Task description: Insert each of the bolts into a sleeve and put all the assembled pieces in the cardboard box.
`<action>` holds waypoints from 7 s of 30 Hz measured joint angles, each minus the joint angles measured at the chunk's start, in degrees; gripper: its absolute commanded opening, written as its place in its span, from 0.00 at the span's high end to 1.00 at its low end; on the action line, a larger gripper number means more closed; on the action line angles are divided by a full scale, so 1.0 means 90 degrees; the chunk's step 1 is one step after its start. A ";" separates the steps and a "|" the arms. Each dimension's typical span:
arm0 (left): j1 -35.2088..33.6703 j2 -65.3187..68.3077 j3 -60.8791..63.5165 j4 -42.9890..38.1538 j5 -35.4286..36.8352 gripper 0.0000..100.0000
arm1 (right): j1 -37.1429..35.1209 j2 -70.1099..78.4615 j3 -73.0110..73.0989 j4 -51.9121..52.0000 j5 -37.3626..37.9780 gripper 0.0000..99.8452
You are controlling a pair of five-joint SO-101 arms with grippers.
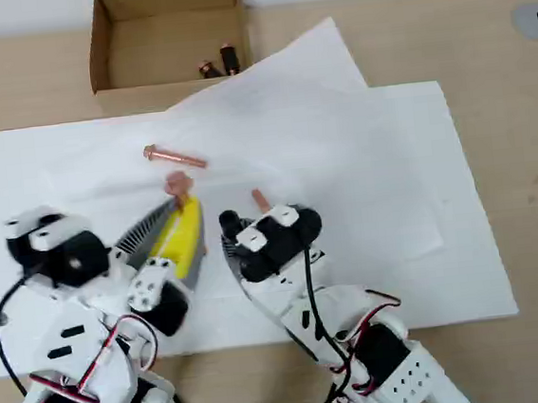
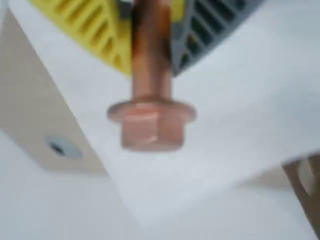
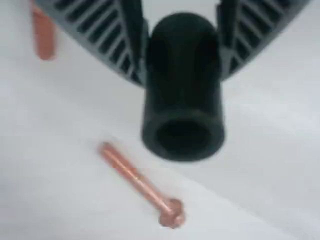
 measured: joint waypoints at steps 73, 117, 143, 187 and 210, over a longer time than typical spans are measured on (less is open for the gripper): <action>0.0078 0.0010 0.2686 -0.4083 -0.0527 0.99 | -0.0215 0.0000 0.0000 -0.0947 -0.0020 0.99; -0.2823 0.0840 0.1368 -0.0889 -0.0703 0.99 | -0.0225 -0.0010 0.0000 -0.0947 0.0010 0.99; -0.2882 0.8635 -0.0723 -0.0684 -0.0274 0.99 | -0.0039 -0.0010 -0.0586 -0.0322 0.0098 0.99; -0.3311 1.1770 -0.3663 0.0928 -0.0156 0.95 | -0.0039 -0.0010 -0.1104 0.0615 0.0547 0.99; -0.3350 1.1331 -0.4689 0.2813 -0.0352 0.99 | -0.0039 -0.0010 -0.1309 0.0615 0.0547 0.99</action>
